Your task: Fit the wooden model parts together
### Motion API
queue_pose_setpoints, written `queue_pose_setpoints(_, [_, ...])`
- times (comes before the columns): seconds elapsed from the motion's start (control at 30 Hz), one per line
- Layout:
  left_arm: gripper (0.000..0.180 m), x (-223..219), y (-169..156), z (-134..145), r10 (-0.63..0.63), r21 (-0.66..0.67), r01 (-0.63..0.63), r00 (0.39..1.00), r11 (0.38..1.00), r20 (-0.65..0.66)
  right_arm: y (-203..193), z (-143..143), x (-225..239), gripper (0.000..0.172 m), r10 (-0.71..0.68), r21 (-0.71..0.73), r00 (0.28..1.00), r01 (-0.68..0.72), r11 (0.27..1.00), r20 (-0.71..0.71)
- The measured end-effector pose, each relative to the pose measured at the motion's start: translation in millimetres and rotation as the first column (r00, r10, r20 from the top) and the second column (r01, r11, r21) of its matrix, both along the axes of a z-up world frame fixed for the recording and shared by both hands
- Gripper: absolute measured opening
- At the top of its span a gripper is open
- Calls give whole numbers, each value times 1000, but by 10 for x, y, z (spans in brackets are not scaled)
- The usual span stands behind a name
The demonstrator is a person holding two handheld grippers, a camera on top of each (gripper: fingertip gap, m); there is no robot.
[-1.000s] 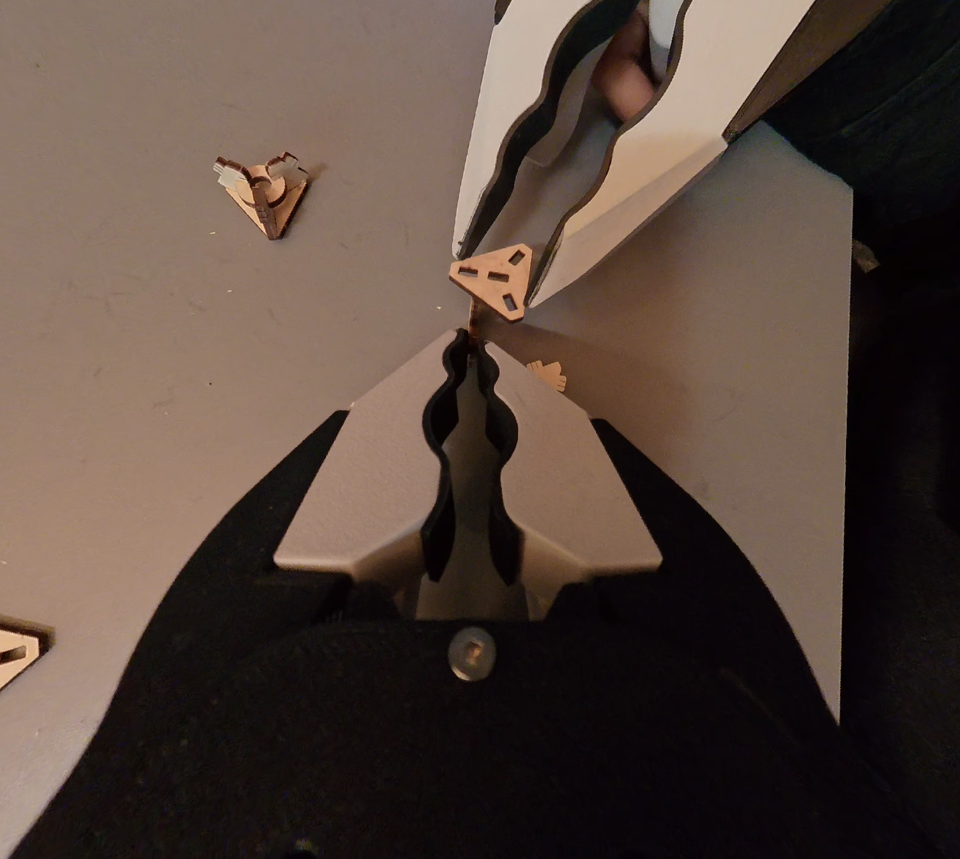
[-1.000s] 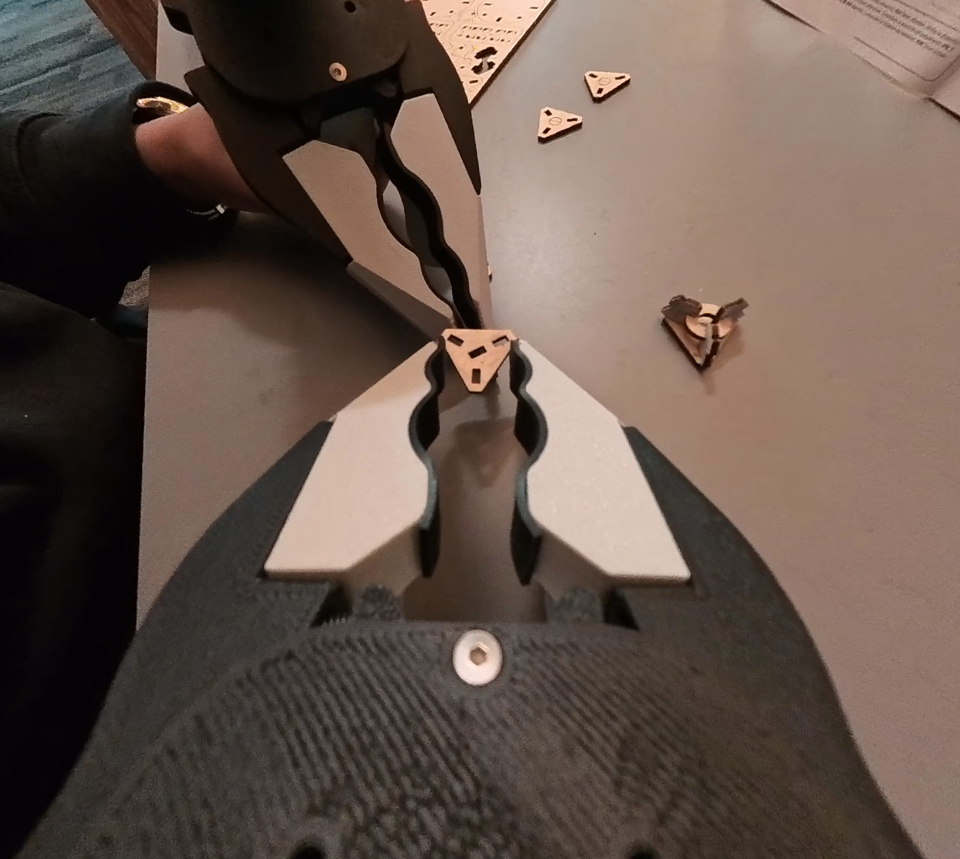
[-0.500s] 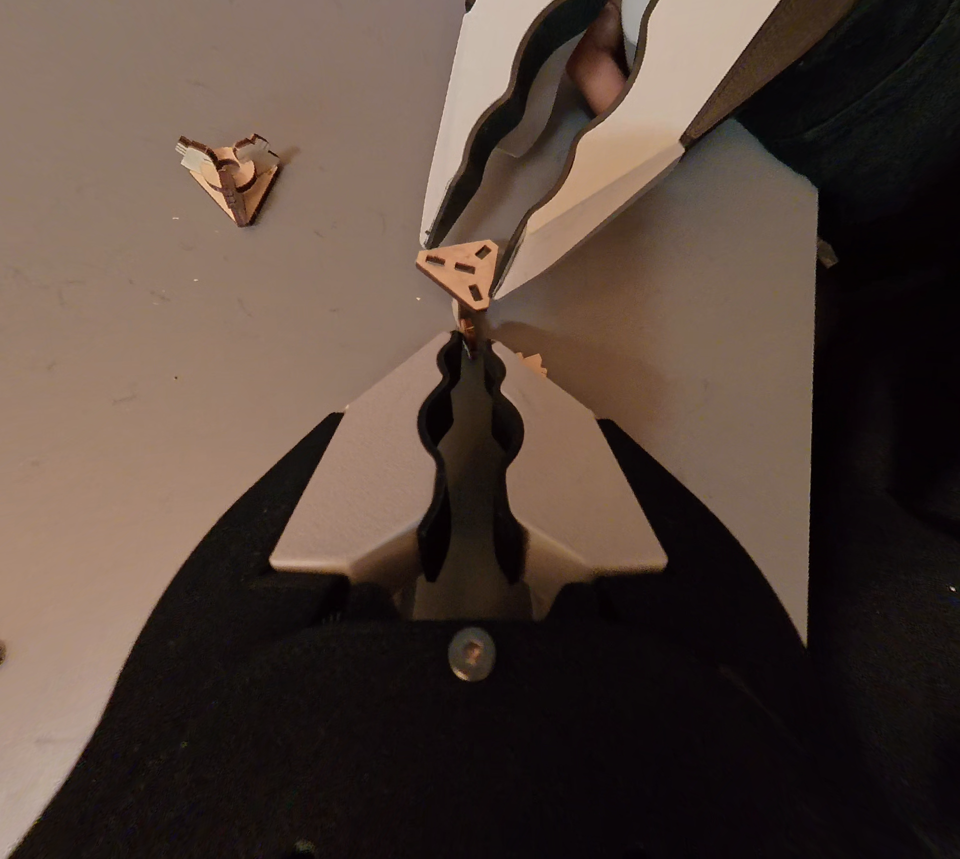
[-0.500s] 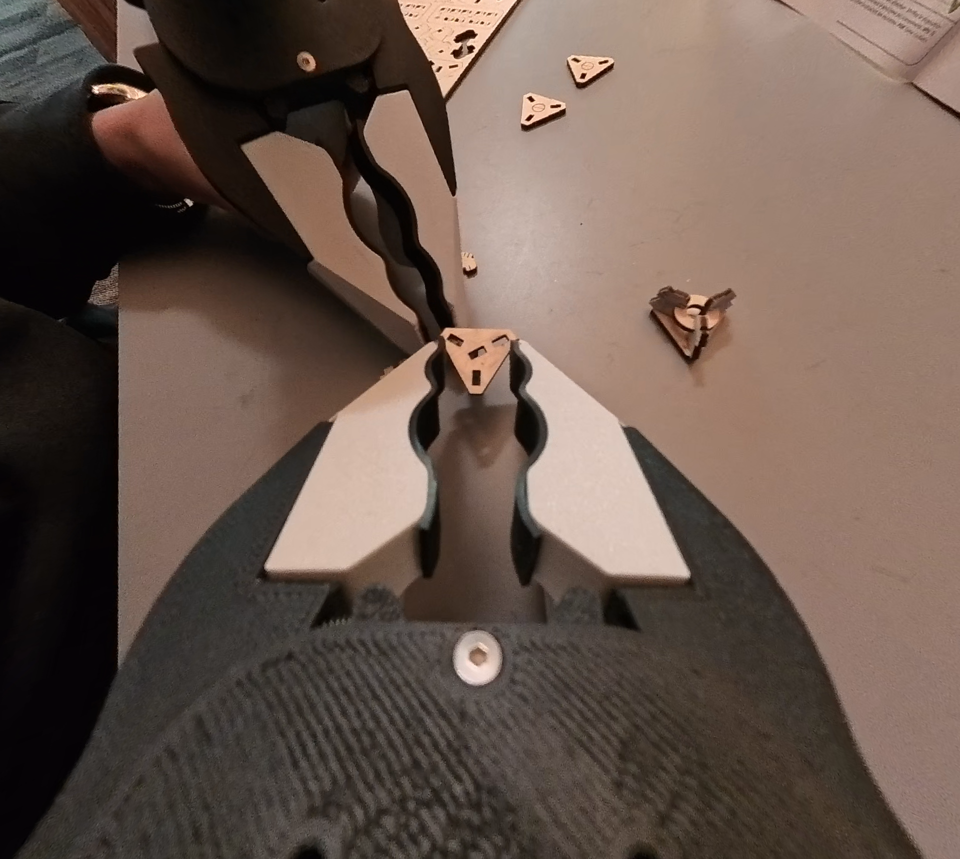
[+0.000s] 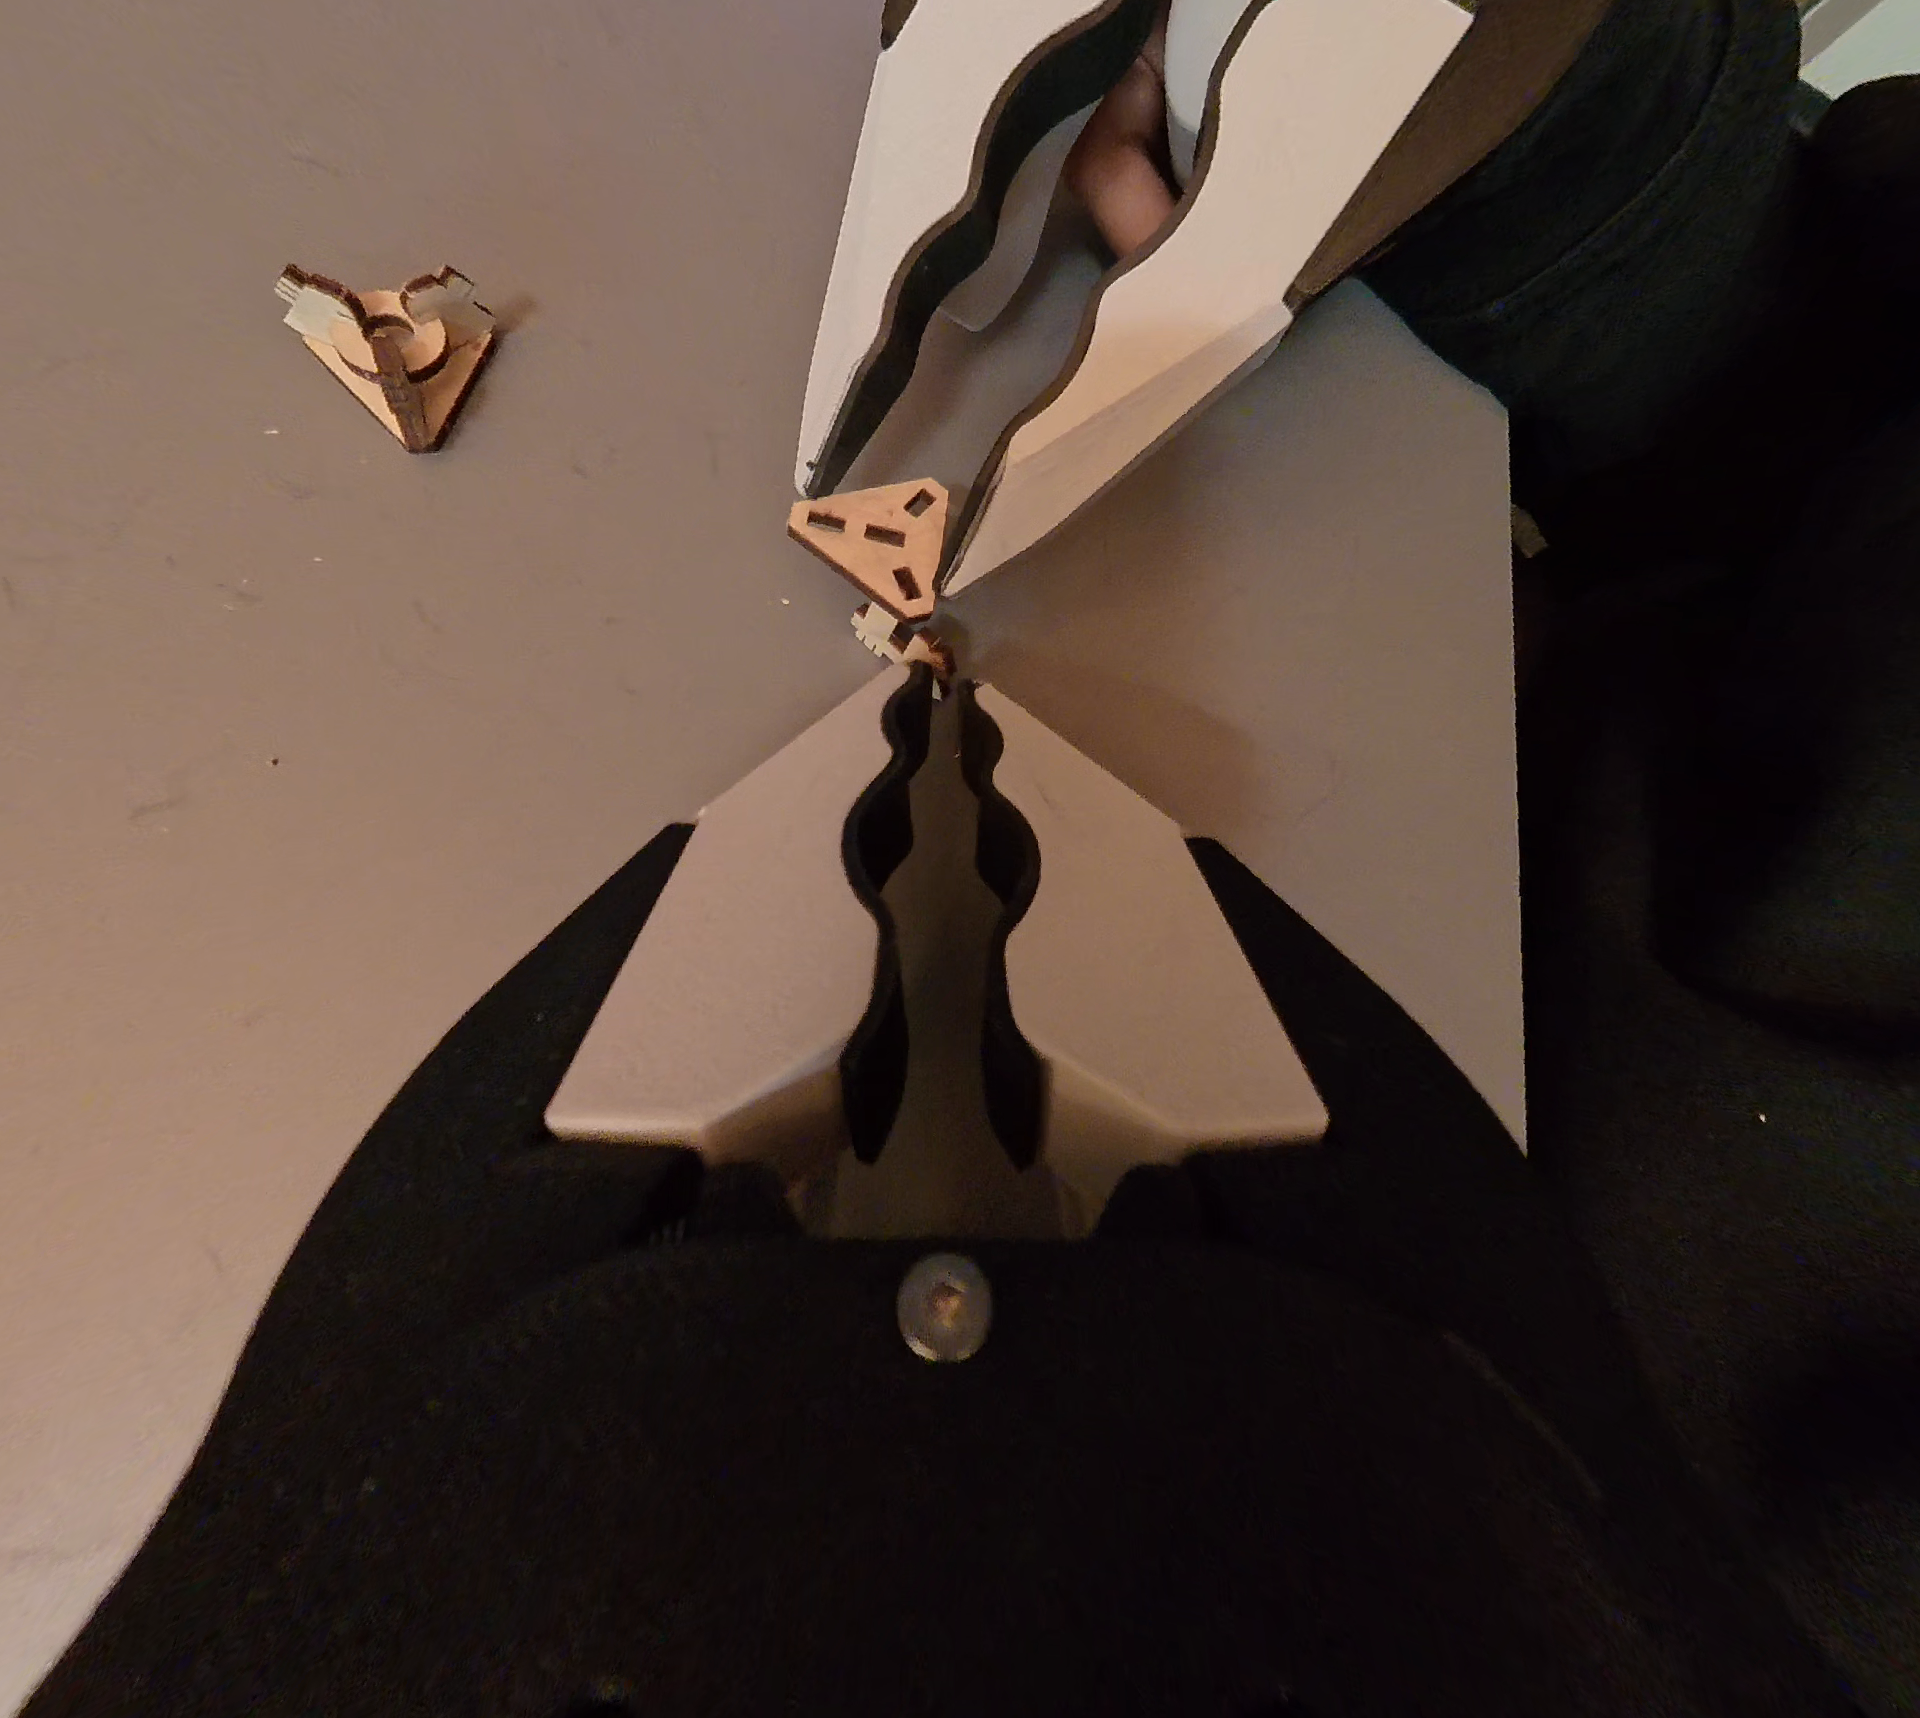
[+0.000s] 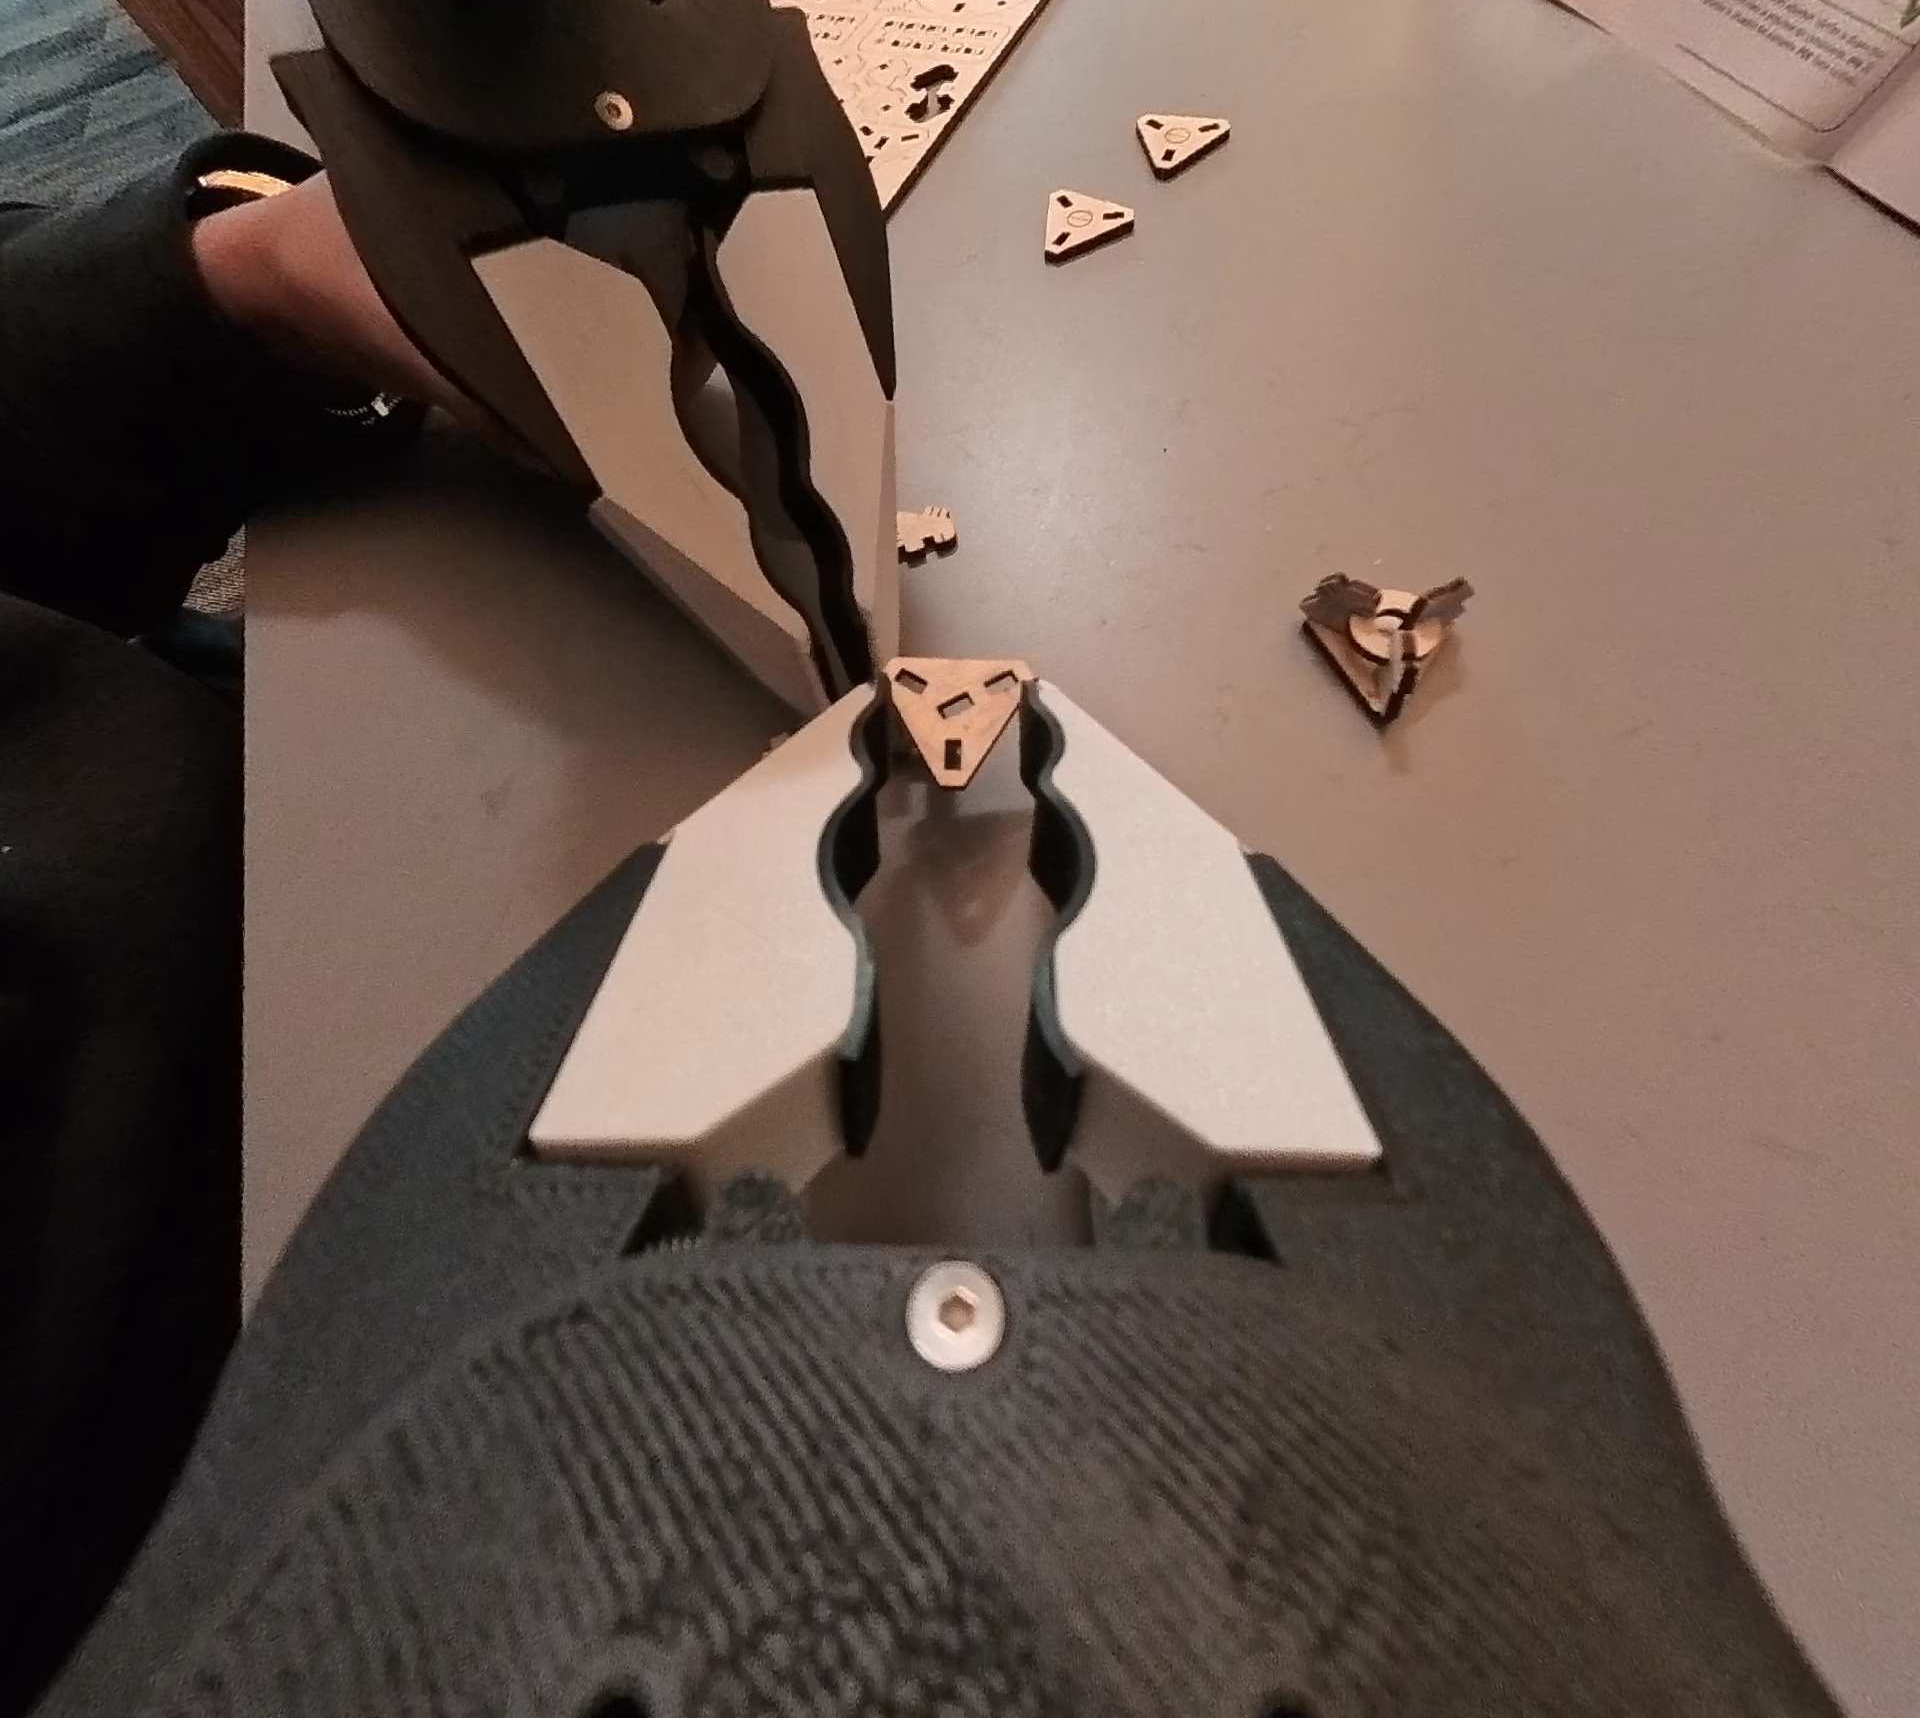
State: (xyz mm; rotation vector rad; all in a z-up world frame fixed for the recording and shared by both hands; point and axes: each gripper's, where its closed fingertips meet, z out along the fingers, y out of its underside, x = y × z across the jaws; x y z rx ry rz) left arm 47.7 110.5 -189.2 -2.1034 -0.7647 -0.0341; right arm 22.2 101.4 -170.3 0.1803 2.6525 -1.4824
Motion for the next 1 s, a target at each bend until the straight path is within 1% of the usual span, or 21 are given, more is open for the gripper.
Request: queue_pose_setpoints(1.0, [0, -7, -3, -33, 0, -12, 0, 1000, 1000, 26, -21, 2, 73, 23, 18, -3, 999, -18, 1000, 29])
